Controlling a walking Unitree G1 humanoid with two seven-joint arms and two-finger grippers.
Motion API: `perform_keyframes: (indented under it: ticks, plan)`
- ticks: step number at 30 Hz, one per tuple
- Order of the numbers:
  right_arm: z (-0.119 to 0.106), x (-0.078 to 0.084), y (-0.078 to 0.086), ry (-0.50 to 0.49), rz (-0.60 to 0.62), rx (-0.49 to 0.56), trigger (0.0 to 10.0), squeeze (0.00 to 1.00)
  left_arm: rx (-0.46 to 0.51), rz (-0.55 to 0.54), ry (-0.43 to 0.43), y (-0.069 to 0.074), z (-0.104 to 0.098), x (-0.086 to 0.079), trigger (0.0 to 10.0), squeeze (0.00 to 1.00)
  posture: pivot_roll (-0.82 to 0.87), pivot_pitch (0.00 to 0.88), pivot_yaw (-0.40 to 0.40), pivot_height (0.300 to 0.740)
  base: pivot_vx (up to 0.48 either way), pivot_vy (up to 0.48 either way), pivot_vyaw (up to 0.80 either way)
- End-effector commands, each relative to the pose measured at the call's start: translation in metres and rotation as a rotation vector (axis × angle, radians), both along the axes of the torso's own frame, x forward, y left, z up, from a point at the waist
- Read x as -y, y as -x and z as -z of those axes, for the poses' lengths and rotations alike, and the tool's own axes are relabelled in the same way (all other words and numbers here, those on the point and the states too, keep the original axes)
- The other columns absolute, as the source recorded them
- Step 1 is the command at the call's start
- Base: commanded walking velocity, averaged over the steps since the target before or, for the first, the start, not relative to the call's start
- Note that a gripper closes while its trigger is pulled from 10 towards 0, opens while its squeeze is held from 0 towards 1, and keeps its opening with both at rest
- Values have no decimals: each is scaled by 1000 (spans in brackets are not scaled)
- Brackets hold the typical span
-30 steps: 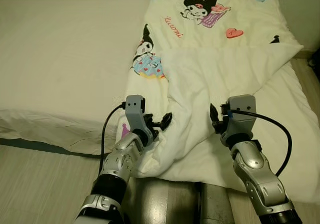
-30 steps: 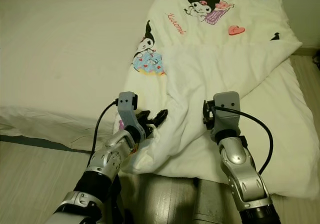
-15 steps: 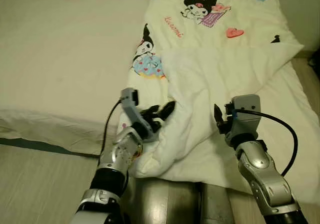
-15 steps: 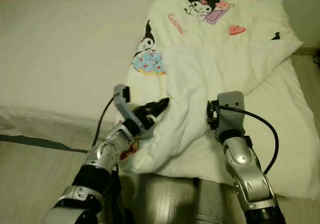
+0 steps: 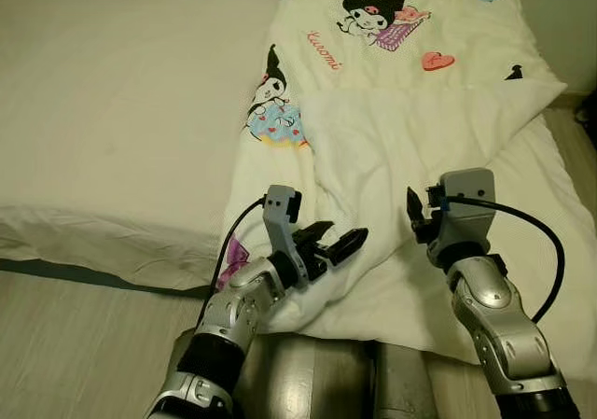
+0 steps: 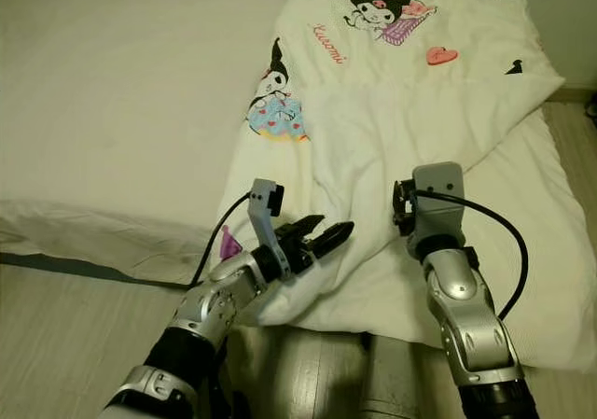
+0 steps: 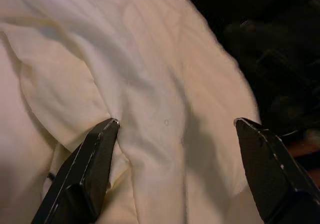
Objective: Clean up the room
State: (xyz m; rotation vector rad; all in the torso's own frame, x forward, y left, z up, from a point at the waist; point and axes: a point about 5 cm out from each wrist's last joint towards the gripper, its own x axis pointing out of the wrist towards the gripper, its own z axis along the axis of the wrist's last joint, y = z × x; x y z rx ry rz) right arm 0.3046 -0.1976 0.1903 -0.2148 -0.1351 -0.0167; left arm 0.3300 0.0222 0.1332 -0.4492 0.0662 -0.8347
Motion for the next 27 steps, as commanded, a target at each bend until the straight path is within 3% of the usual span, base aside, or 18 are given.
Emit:
perform_keyframes:
  ticks: [1,2,3,4,5,6,7,22,25,27]
  plan:
    - [3,2,1,-7,3,-17,10000,0,-34,27,11,8,6,21,10000,0,-136,349,100,551,0,0,0]
    - [3,1,1,-8,2,-15,10000,0,-36,4,3,5,7,18,9098,0,-136,349,100,551,0,0,0]
    - [2,1,1,-8,2,-14,10000,0,-36,0,7,5,6,17,5490,0,-136,349,100,551,0,0,0]
    - [2,1,1,-8,2,-14,10000,0,-36,0,7,5,6,17,5490,0,-136,349,100,551,0,0,0]
    - [2,1,1,-9,2,-13,10000,0,-37,-4,9,4,6,17,3451,0,-136,349,100,551,0,0,0]
    - [2,1,1,-9,2,-13,10000,0,-37,-4,9,4,6,17,3451,0,-136,349,100,551,0,0,0]
    - [2,1,1,-9,2,-12,10000,0,-35,-3,12,4,5,16,314,0,-136,349,100,551,0,0,0]
    - [-2,6,-1,-4,12,3,10000,0,-13,2,36,2,2,14,0,0,-134,351,95,551,0,0,0]
    - [-5,7,-2,-3,12,17,10000,0,20,37,22,5,0,15,0,0,-133,351,95,551,0,0,0]
    - [-13,10,-5,-7,25,49,10000,0,114,123,-23,14,-4,17,0,0,-134,352,96,551,0,0,0]
